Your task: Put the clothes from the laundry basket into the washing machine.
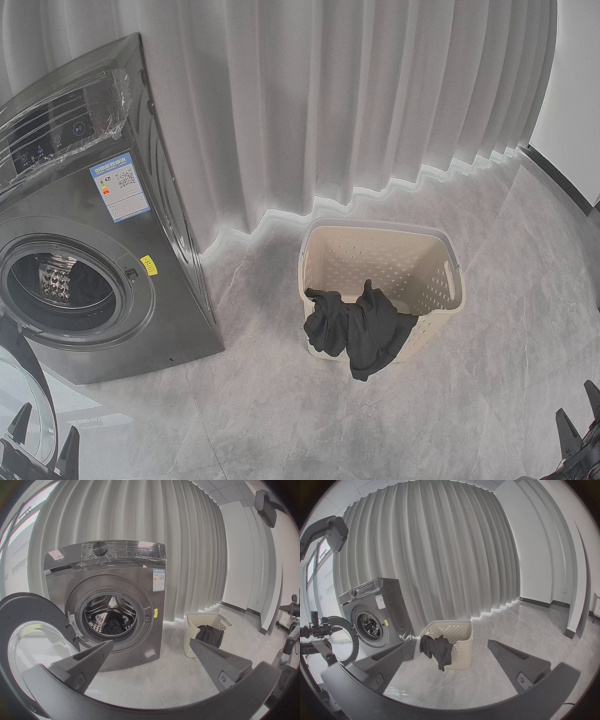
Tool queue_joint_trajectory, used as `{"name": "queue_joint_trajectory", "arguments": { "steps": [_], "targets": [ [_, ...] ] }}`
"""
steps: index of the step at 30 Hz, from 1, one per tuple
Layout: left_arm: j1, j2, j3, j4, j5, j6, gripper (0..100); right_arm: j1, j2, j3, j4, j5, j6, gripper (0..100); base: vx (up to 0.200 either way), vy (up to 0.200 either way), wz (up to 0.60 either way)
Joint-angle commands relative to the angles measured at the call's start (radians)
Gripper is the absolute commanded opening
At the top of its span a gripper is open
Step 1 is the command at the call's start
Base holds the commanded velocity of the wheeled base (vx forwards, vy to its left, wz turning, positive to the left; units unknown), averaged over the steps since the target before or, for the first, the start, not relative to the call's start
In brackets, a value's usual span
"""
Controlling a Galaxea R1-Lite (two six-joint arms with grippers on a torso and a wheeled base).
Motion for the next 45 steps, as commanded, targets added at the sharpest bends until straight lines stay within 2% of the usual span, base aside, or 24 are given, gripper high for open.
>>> {"name": "queue_joint_trajectory", "arguments": {
  "steps": [1, 8, 31, 34, 45],
  "targets": [
    [0.0, -0.016, 0.018, 0.0, 0.001, -0.001, 100, 0.0, -0.005, 0.018, 0.0, 0.001, 0.0, 100, 0.0, 0.0, 0.0],
    [0.0, -0.015, 0.018, 0.0, -0.001, 0.002, 100, 0.0, -0.005, 0.018, -0.002, 0.001, 0.001, 100, 0.0, 0.0, -0.51],
    [0.0, -0.015, 0.018, 0.0, -0.001, -0.001, 100, 0.0, -0.005, 0.018, 0.0, 0.001, 0.001, 100, 0.0, 0.0, 0.0],
    [0.0, -0.015, 0.018, 0.0, -0.001, -0.001, 100, 0.0, -0.005, 0.018, 0.0, 0.001, 0.001, 100, 0.2, -0.2, 0.0],
    [0.0, -0.015, 0.018, 0.0, -0.001, -0.001, 100, 0.0, -0.005, 0.018, 0.0, 0.001, 0.001, 100, 0.0, 0.0, 0.0]
  ]
}}
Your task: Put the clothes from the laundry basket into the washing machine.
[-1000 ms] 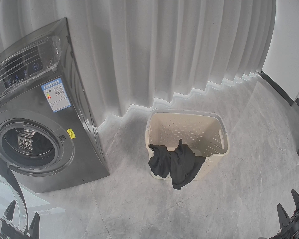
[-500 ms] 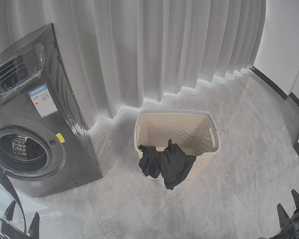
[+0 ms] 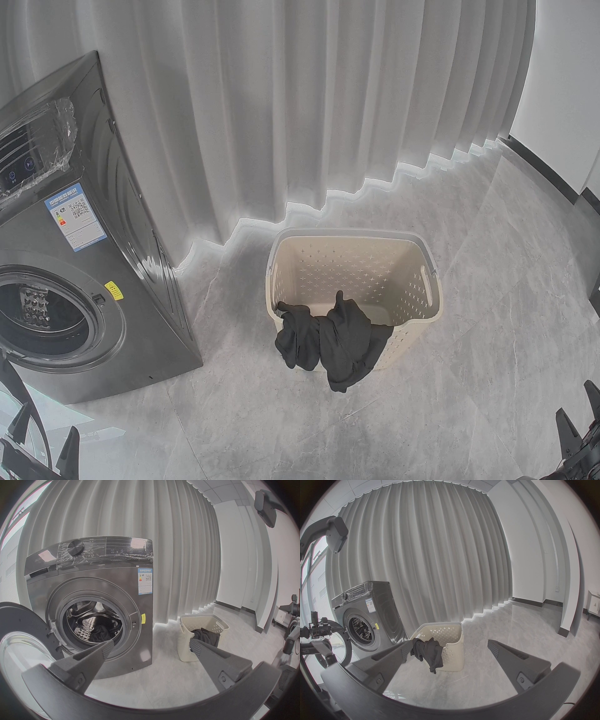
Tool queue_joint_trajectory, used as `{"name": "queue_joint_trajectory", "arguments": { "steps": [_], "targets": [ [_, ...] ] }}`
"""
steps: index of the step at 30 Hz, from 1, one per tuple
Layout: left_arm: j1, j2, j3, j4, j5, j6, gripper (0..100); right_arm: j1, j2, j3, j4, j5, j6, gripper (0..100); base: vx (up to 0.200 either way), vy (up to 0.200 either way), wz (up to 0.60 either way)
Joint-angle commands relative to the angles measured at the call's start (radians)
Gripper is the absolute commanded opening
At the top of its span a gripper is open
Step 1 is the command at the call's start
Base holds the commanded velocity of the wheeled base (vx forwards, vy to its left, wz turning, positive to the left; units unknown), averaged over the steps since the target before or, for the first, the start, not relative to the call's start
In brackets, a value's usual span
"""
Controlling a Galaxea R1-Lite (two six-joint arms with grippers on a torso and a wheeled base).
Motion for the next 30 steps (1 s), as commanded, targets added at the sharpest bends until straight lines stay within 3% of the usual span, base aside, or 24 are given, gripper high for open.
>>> {"name": "queue_joint_trajectory", "arguments": {
  "steps": [1, 10, 25, 30],
  "targets": [
    [0.0, -0.016, 0.018, 0.0, 0.0, 0.0, 100, 0.001, -0.005, 0.018, 0.0, 0.001, 0.0, 100, 0.0, 0.0, 0.0],
    [0.0, -0.015, 0.018, 0.0, 0.0, -0.002, 100, 0.001, -0.005, 0.018, 0.0, 0.001, 0.0, 100, 0.0, -0.156, 0.0],
    [0.0, -0.015, 0.018, 0.0, 0.0, 0.002, 100, 0.001, -0.005, 0.018, 0.0, 0.001, 0.0, 100, 0.0, 0.0, 0.0],
    [0.0, -0.015, 0.018, 0.0, 0.0, -0.002, 100, 0.001, -0.005, 0.018, 0.0, 0.001, -0.002, 100, 0.2, 0.0, 0.0]
  ]
}}
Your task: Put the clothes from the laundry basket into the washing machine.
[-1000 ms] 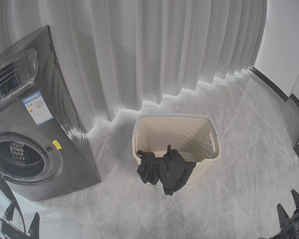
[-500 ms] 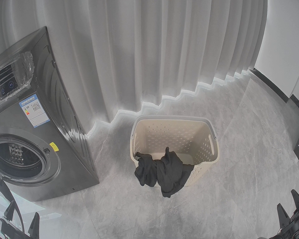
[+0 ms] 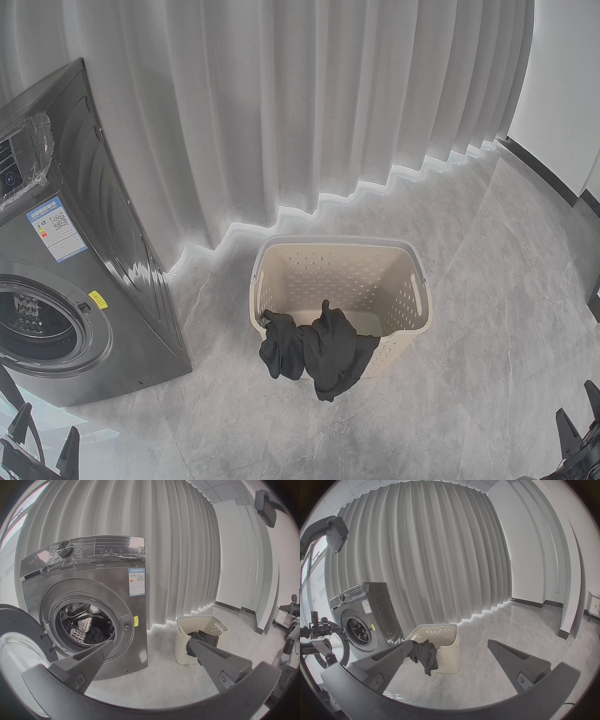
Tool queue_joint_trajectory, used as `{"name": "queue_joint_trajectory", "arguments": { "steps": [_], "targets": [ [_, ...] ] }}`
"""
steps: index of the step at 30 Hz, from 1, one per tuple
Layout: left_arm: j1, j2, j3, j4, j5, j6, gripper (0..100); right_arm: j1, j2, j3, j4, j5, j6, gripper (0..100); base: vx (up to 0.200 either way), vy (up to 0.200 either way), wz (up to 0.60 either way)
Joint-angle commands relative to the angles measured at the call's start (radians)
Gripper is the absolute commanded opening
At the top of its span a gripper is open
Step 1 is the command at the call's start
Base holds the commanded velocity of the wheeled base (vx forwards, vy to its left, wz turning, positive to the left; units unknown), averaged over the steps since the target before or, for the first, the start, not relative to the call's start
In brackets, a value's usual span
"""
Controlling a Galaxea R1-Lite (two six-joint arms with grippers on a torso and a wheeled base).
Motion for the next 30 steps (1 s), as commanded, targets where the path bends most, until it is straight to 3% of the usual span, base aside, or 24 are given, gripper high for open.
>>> {"name": "queue_joint_trajectory", "arguments": {
  "steps": [1, 7, 12, 17, 22, 24, 27, 30],
  "targets": [
    [0.0, -0.016, 0.018, 0.0, 0.002, 0.002, 100, 0.001, -0.005, 0.018, 0.0, 0.001, 0.001, 100, 0.2, 0.0, 0.0],
    [0.0, -0.015, 0.018, 0.0, 0.001, 0.003, 100, 0.002, -0.007, 0.018, -0.002, -0.002, 0.024, 100, 0.0, 0.0, 0.0],
    [0.0, -0.015, 0.018, 0.0, 0.001, 0.003, 100, -0.001, -0.005, 0.018, 0.0, 0.005, 0.013, 100, 0.0, 0.0, 0.0],
    [0.0, -0.015, 0.018, 0.0, 0.001, 0.005, 100, -0.001, -0.005, 0.018, -0.005, 0.06, 0.022, 100, 0.0, 0.0, 0.0],
    [0.0, -0.015, 0.018, 0.0, 0.001, 0.003, 100, -0.001, -0.005, 0.016, -0.029, 0.071, 0.013, 100, 0.0, 0.0, 0.0],
    [0.0, -0.015, 0.018, 0.0, 0.001, 0.003, 100, -0.001, -0.01, -0.03, -0.077, 0.076, 0.013, 100, 0.0, 0.0, 0.0],
    [0.0, -0.015, 0.018, 0.0, 0.001, -0.002, 100, -0.001, 0.013, -0.136, -0.069, 0.109, 0.013, 100, 0.133, 0.0, 0.0],
    [0.0, -0.015, 0.018, 0.0, 0.001, 0.005, 100, -0.001, 0.149, -0.24, 0.003, 0.243, 0.024, 100, 0.067, 0.0, 0.0]
  ]
}}
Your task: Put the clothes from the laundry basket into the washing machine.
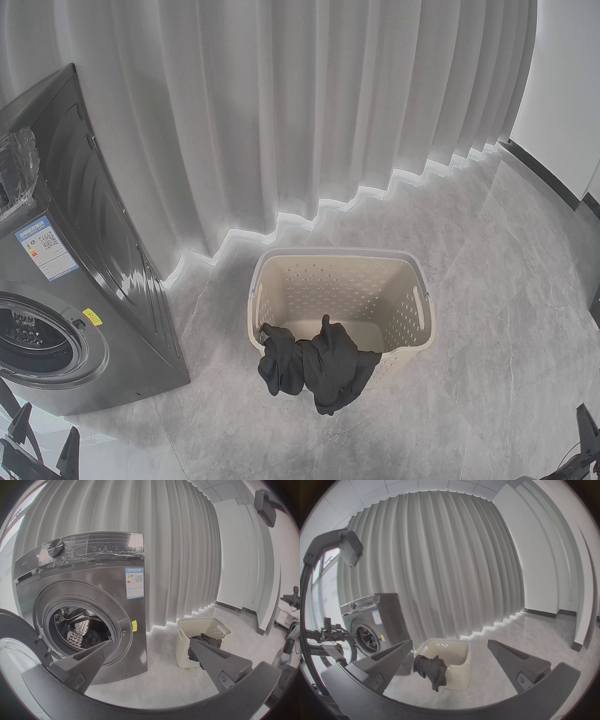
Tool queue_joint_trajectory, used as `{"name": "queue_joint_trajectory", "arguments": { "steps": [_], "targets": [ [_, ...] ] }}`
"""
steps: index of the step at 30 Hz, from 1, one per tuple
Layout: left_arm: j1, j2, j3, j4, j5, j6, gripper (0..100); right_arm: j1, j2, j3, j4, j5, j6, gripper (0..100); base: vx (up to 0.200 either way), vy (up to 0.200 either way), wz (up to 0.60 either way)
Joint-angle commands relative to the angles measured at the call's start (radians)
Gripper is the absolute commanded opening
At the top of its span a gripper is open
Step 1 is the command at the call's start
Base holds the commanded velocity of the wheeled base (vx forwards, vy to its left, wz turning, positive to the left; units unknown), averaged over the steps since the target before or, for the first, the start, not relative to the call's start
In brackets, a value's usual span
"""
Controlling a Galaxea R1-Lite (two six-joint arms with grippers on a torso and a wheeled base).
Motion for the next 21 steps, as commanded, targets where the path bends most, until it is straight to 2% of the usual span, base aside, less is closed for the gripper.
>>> {"name": "queue_joint_trajectory", "arguments": {
  "steps": [1, 2, 3, 6, 8, 9, 10, 12, 13, 14, 17, 18, 21],
  "targets": [
    [0.0, -0.015, 0.018, -0.001, 0.0, 0.002, 100, 0.0, 0.182, -0.159, 0.057, 0.154, 0.013, 100, 0.0, 0.0, 0.0],
    [0.0, -0.015, 0.018, -0.001, 0.0, 0.002, 100, 0.0, 0.182, -0.159, 0.057, 0.154, 0.013, 100, 0.0, 0.0, 0.0],
    [0.0, -0.016, 0.018, -0.001, 0.0, 0.003, 100, 0.002, 0.323, -0.177, 0.047, 0.24, 0.042, 100, 0.0, 0.0, 0.0],
    [0.0, -0.016, 0.018, -0.001, 0.002, 0.003, 100, 0.005, 0.502, -0.211, 0.015, 0.327, 0.084, 100, 0.0, 0.0, 0.0],
    [0.0, -0.016, 0.018, -0.001, 0.002, 0.003, 100, 0.01, 0.625, -0.229, -0.009, 0.375, 0.091, 100, 0.0, 0.0, 0.0],
    [0.0, -0.016, 0.018, -0.001, 0.0, 0.003, 100, 0.01, 0.633, -0.231, -0.013, 0.378, 0.091, 100, 0.0, 0.0, 0.0],
    [0.0, -0.015, 0.018, -0.001, 0.002, 0.003, 100, 0.025, 0.737, -0.24, -0.04, 0.392, 0.088, 100, 0.0, 0.0, 0.0],
    [0.0, -0.016, 0.018, -0.001, 0.002, 0.003, 100, 0.028, 0.751, -0.242, -0.046, 0.392, 0.087, 100, 0.0, 0.0, 0.0],
    [0.0, -0.016, 0.018, -0.001, 0.002, 0.003, 100, 0.1, 0.884, -0.246, -0.117, 0.386, 0.09, 100, 0.0, 0.0, 0.0],
    [0.0, -0.016, 0.018, -0.001, 0.002, 0.003, 100, 0.128, 0.924, -0.251, -0.149, 0.384, 0.094, 100, 0.0, 0.0, 0.0],
    [0.0, -0.016, 0.018, -0.001, 0.0, 0.003, 100, 0.187, 1.035, -0.258, -0.226, 0.375, 0.099, 100, 0.0, 0.0, 0.0],
    [0.0, -0.016, 0.018, -0.001, 0.0, 0.003, 100, 0.187, 1.035, -0.258, -0.226, 0.375, 0.099, 100, 0.0, 0.0, 0.0],
    [0.0, -0.016, 0.018, -0.001, 0.002, 0.002, 100, 0.26, 1.182, -0.265, -0.324, 0.323, 0.105, 100, 0.0, 0.0, 0.0]
  ]
}}
